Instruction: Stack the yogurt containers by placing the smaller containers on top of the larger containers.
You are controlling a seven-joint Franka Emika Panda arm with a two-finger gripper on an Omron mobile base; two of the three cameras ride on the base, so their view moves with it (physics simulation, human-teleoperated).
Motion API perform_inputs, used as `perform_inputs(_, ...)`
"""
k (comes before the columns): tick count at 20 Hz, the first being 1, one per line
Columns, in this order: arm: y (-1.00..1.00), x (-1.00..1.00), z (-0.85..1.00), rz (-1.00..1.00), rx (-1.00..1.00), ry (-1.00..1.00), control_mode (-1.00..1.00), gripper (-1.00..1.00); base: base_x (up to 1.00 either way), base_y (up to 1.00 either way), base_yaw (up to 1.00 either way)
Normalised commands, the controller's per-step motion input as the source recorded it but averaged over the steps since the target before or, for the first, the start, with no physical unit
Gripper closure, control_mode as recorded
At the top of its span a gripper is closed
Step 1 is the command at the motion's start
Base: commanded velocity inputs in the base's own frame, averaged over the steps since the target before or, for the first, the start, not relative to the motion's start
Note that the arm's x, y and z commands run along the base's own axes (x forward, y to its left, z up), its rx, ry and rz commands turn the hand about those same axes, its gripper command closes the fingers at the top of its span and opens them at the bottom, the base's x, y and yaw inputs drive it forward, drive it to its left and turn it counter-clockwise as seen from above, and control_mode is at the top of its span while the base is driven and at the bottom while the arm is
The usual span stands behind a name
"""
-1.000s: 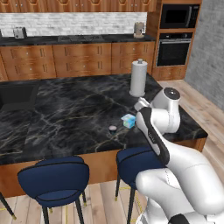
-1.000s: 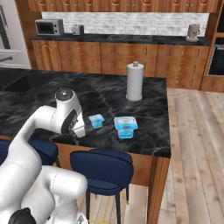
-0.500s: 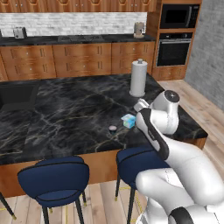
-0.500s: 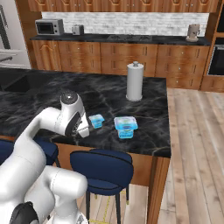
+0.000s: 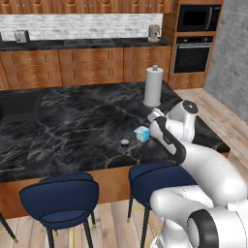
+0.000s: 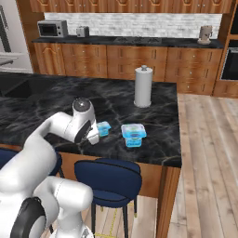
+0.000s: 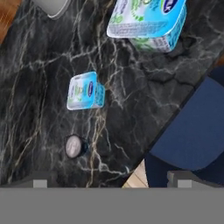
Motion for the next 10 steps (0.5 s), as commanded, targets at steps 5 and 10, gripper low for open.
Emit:
perform_inputs(5, -0.01, 0.29, -0.17, 0.0, 0.1, 0.0, -1.0, -1.0, 0.0, 0.0, 0.0)
perform_inputs(10, 0.0, 0.27, -0.16, -0.01, 0.02, 0.0, -1.0, -1.0, 0.0, 0.0, 0.0)
